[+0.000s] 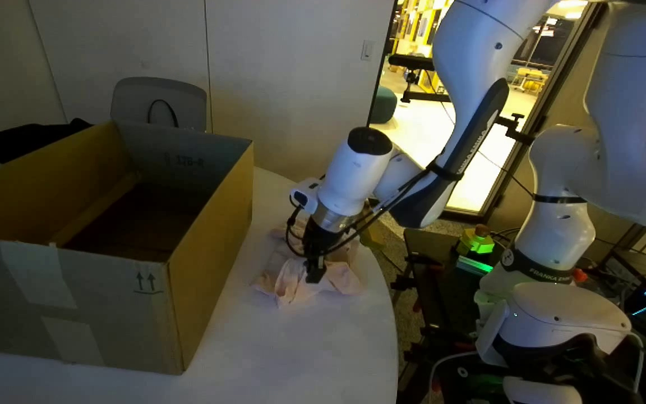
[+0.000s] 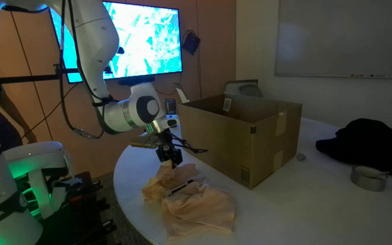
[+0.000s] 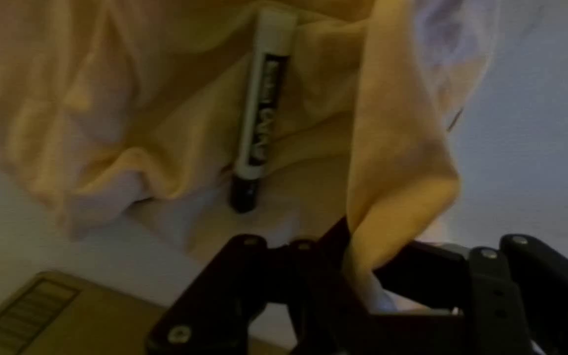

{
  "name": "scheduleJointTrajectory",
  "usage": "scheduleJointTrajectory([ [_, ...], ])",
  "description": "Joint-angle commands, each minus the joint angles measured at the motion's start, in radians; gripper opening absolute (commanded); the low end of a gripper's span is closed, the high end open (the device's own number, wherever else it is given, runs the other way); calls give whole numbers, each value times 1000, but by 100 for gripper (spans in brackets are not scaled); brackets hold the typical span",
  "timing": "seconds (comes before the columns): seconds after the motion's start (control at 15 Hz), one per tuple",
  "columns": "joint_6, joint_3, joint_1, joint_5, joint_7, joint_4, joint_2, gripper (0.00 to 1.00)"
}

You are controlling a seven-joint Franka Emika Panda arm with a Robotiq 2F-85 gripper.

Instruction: Put the marker on the towel, fold the towel, and then put the folded towel in the box

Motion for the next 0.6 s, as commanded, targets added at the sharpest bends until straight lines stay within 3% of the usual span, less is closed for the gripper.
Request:
scheduleJointTrajectory([
  [0.0,-65,-200,93,-180,198,-13,-115,2],
  [0.2,-132,-264,94,-273,315,-13,-134,2],
  [0.47,-176,-269,86,-295,370,-37,-116,3],
  [0.53,-174,-262,81,-279,369,-48,-116,28],
])
